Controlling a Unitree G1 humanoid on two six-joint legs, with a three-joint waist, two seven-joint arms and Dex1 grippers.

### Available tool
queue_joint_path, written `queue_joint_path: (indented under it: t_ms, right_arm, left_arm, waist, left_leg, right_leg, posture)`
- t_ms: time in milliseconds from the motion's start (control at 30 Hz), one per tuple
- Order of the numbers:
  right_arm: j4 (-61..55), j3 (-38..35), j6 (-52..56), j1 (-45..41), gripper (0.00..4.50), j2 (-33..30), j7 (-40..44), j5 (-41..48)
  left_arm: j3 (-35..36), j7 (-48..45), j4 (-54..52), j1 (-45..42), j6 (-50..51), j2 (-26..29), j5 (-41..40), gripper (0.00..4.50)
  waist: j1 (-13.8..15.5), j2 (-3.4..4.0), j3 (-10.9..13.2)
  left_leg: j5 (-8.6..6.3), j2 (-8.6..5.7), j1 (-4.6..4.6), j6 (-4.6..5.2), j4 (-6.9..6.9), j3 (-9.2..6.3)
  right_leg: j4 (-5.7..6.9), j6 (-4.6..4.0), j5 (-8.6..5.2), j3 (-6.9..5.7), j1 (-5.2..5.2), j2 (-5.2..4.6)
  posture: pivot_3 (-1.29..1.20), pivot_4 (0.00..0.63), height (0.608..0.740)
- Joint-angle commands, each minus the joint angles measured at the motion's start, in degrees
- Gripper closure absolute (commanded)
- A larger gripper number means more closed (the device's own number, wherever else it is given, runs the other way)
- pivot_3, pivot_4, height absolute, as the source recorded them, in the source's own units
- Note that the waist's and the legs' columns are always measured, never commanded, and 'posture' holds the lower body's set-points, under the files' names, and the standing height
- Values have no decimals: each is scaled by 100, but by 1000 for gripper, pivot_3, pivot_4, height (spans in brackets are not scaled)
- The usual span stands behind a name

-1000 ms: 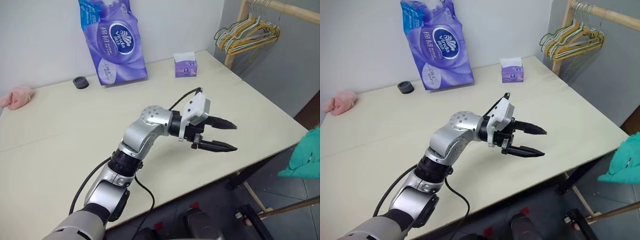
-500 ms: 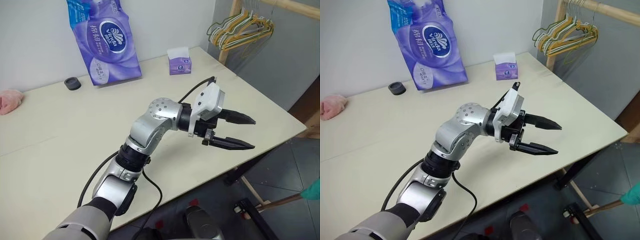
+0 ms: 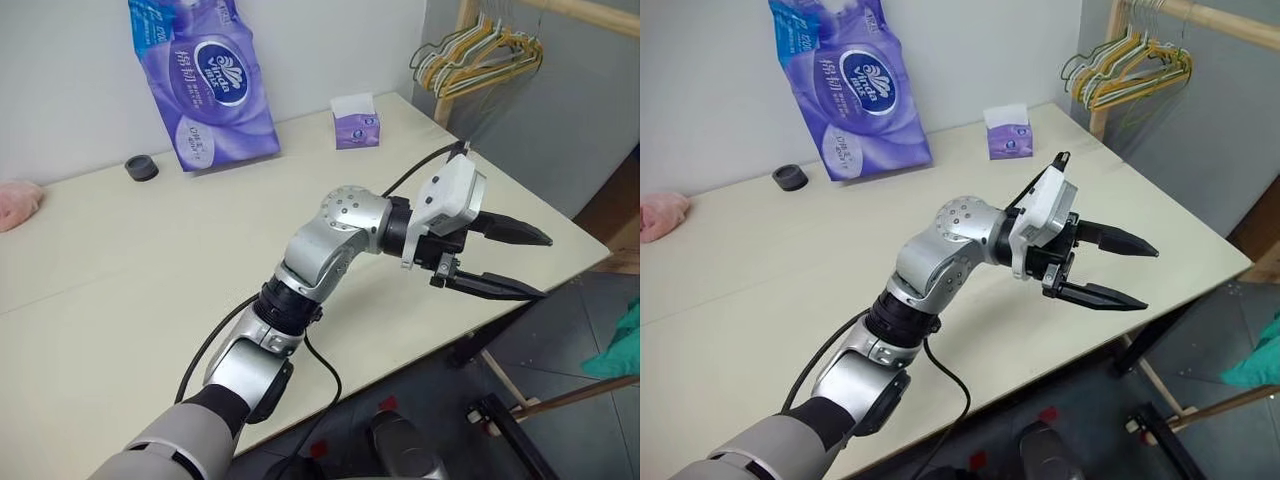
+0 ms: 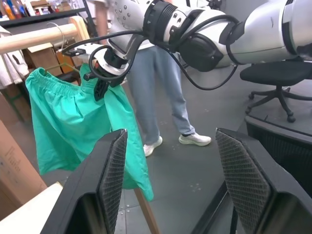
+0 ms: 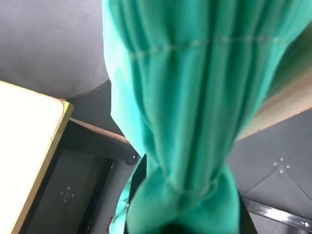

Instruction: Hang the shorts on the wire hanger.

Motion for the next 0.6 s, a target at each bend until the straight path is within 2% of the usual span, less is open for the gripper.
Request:
queue_joint_path:
  t_ms: [33,300,600]
  right_arm:
    - [-131,130,-227,-482,4500,-344,32,-112]
    - [181,419,-217,-770,4500,-324,203,-322]
    - [-36,-18,232,-40,4500,-116,402,-374]
  left_arm:
    - [-18,-13,-54,-168,-111,-97,0,1468]
    - [-11,-45,31,-249,-152,-219,12,1468]
    - [-131,-129,41,-209,-277,-191,146,1468]
  waist:
    - [-9,5,9]
    - [-16,9,18]
    - [-19,6,20]
  left_leg:
    - [0,0,1,0,0,2]
    - [-2,0,1,3,0,9]
    - [-2,1,1,4,0,9]
  right_leg:
    - [0,1,0,2,0,0]
    - [-1,3,1,10,-3,-1]
    - [0,7,1,10,-3,-1]
  posture:
    - [-408,160,740]
    - [-405,157,740]
    - [-404,158,740]
